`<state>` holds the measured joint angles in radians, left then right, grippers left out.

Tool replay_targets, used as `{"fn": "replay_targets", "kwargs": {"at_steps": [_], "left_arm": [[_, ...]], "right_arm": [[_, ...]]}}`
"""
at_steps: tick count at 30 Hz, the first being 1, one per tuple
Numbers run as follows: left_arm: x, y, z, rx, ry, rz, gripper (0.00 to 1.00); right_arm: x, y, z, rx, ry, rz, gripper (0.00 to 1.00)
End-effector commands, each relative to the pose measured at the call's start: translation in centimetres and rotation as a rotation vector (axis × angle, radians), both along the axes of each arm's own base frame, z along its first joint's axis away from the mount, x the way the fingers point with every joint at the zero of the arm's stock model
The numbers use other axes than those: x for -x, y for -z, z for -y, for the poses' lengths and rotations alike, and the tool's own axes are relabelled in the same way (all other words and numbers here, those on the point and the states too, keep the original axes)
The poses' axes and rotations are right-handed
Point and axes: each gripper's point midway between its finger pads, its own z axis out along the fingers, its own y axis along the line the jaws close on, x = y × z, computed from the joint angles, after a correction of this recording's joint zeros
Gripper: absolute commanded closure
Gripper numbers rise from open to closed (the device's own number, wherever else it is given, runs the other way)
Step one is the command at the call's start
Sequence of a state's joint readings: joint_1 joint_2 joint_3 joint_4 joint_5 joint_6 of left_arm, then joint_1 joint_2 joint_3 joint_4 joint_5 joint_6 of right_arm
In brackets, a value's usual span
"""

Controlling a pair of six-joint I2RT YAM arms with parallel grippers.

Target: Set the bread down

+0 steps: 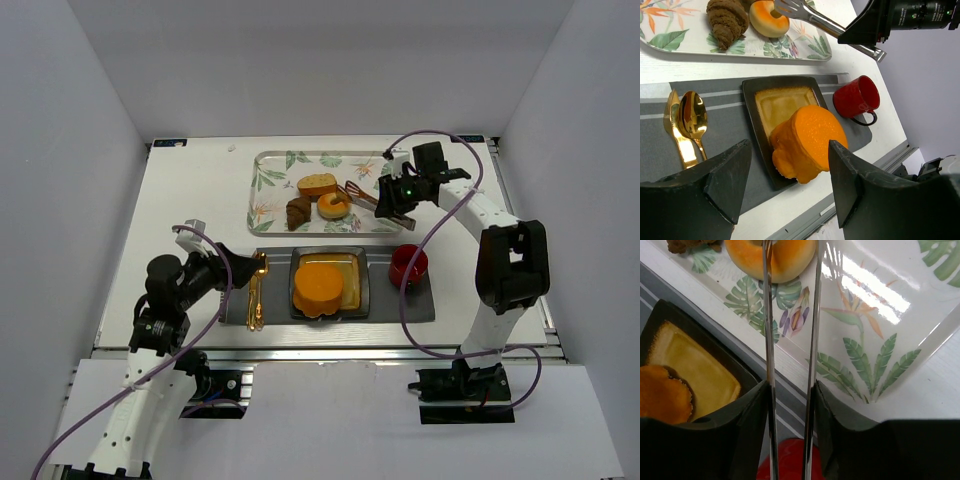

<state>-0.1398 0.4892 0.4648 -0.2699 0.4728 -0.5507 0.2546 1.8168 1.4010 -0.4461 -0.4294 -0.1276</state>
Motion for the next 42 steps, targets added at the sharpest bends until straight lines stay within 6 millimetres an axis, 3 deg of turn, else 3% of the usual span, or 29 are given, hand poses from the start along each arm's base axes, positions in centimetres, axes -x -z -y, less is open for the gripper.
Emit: {"fn": "replay_targets", "kwargs": {"at_steps": [1,5,8,16,20,24,26,27,30,31,32,36,39,42], "left_arm": [[-0.2,-1.4,0.0,0.001,-0.005,0.03,0.28],[-0.2,-1.4,-0.1,-0.001,-0.006,0.031,0.28],[-0.1,-1.4,0.0,-0.001,-0.004,0.031,0.28],[0.0,-1.3,0.0,0.003,-0.005,0.033,0.28],[-0.1,-1.4,0.0,0.005,-0.005,0.037,0.28],[-0.1,-1.4,0.1,0.008,0.002,0.038,0.28],[-0.1,-1.3,0.1,0.007,0.0,0.036,0.28],[-0.1,-1.4,0.0,0.006,-0.001,0.04,0.28],[-0.2,-1.3,0.0,0.005,-0.002,0.037,0.28],[-0.2,-1.3,0.0,0.004,-0.003,0.041,0.28],[-0.2,-1.3,0.1,0.006,0.002,0.038,0.28],[-0.4,-1.3,0.2,0.006,0.005,0.039,0.28],[-0.4,-1.4,0.2,0.004,0.008,0.041,0.28],[-0.4,-1.3,0.2,0.005,0.007,0.039,0.28]], "right_arm": [[-0.8,-1.4,-0.4,-0.032,-0.006,0.021,0.57],[-0.3,-1.5,-0.4,-0.046,-0.019,0.003,0.75],[-0.2,-2.3,-0.1,-0.06,-0.015,0.008,0.81],[-0.2,-6.7,2.0,-0.141,0.038,0.049,0.89],[1.0,-8.9,2.6,-0.171,0.024,0.063,0.91],[4.2,-10.8,2.2,-0.204,-0.04,0.068,0.92],[6.2,-10.7,1.9,-0.228,-0.082,0.052,0.92],[7.5,-11.6,1.6,-0.236,-0.113,0.08,0.92],[11.7,-11.9,0.4,-0.239,-0.24,0.116,0.92],[12.8,-11.8,0.1,-0.228,-0.294,0.146,0.92],[15.1,-11.7,-0.6,-0.233,-0.352,0.152,0.92],[20.0,-10.3,-1.6,-0.204,-0.501,0.187,0.91],[22.2,-8.6,-1.5,-0.168,-0.552,0.169,0.91],[22.7,-7.7,-1.3,-0.141,-0.559,0.17,0.9]]}}
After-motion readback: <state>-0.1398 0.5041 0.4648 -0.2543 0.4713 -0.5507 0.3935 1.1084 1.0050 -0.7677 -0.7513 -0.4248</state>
